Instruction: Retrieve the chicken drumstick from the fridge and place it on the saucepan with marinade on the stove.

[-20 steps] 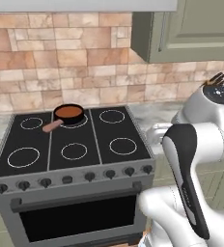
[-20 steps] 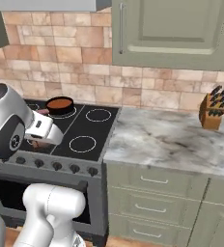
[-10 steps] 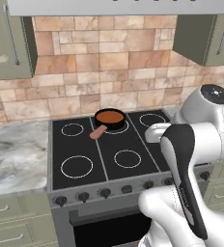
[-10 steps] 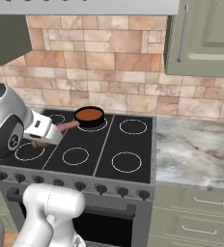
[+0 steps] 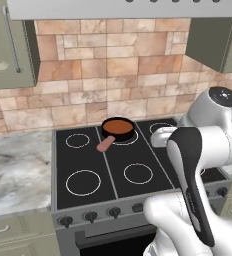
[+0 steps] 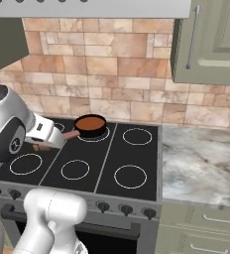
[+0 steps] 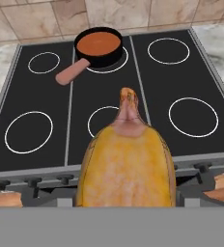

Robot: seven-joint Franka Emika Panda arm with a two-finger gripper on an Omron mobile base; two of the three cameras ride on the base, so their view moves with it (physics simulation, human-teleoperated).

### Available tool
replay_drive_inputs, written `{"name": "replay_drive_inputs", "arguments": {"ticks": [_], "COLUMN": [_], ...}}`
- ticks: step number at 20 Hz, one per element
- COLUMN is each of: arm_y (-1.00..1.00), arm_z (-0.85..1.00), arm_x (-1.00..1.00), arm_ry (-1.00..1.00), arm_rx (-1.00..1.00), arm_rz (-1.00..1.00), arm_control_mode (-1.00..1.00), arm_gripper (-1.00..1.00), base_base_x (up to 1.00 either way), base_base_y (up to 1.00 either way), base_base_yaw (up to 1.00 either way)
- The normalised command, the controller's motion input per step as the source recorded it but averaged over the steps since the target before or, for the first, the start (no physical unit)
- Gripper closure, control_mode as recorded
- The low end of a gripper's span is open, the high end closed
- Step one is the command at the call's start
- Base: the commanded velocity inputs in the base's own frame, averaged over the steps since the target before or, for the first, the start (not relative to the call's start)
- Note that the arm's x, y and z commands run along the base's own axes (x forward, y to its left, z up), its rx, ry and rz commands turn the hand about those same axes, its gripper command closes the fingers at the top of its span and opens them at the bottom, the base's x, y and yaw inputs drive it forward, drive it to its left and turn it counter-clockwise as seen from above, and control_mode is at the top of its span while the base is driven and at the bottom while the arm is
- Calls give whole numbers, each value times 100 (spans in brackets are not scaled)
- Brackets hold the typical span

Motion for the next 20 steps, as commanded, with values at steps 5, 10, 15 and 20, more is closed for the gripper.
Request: {"name": "replay_drive_inputs", "arguments": {"ticks": [5,10,15,20], "arm_y": [0,0,2,4], "arm_z": [0,-1,-10,-2], "arm_x": [16,100,100,97], "arm_ry": [1,9,13,16], "arm_rx": [0,2,1,0], "arm_rz": [0,0,0,0], "arm_control_mode": [-100,-100,-100,-100], "arm_gripper": [100,100,100,100], "base_base_x": [41,0,0,0], "base_base_y": [0,0,0,0], "base_base_yaw": [0,0,0,0]}}
